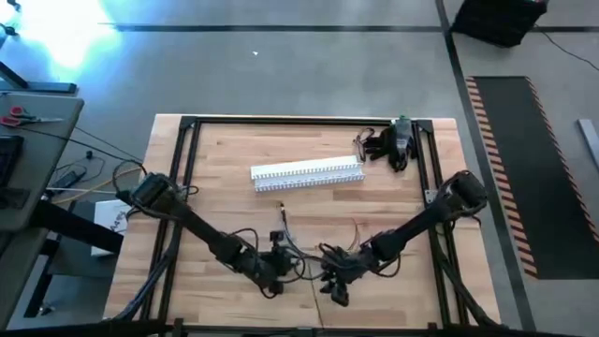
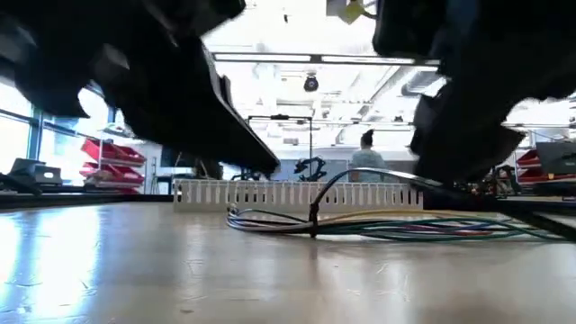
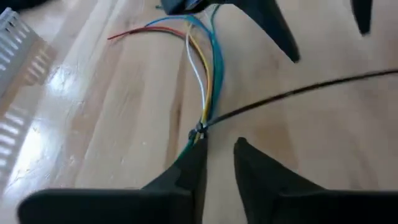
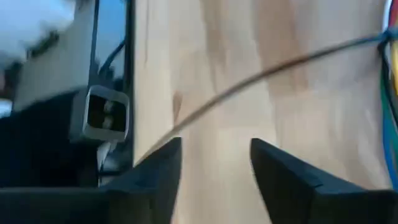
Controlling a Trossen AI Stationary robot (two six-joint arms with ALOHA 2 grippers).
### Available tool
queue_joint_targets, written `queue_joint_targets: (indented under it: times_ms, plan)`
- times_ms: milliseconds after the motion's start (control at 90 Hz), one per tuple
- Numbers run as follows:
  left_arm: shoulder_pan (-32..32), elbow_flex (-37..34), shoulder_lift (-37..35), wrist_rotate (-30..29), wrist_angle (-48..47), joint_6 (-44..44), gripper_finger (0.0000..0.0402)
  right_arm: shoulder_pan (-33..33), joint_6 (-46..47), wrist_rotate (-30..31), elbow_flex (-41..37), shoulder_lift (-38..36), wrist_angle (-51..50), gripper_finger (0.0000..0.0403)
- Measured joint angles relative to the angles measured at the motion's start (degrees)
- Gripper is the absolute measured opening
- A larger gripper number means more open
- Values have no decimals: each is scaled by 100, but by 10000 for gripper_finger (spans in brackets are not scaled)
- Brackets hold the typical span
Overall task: Ziptie cables
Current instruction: Wrap the cable wires with black ziptie, then put the ziptied cables into the white cable duct
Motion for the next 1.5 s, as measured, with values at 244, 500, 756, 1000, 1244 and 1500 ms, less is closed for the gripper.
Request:
queue_joint_targets:
  times_ms: [244,500,756,1000,1244,1500]
  plan:
    - [337,2,-528,733,-1147,390,118,14,-1021,1015,4,-702,-1773,224]
    - [1311,1,-482,2447,-1251,2125,185,-472,-2629,583,-16,-365,-1624,205]
    - [2327,5,-385,4022,-1423,3211,215,-944,-3406,-190,-17,30,-1443,211]
    - [2598,32,-100,4157,-2147,3286,216,-857,-3266,-279,37,112,-2304,208]
    - [2249,30,-201,3665,-2603,1991,191,-496,-2595,-39,-4,-238,-3582,200]
    - [1926,13,-350,3313,-2964,934,137,-350,-2458,541,-48,-720,-4509,199]
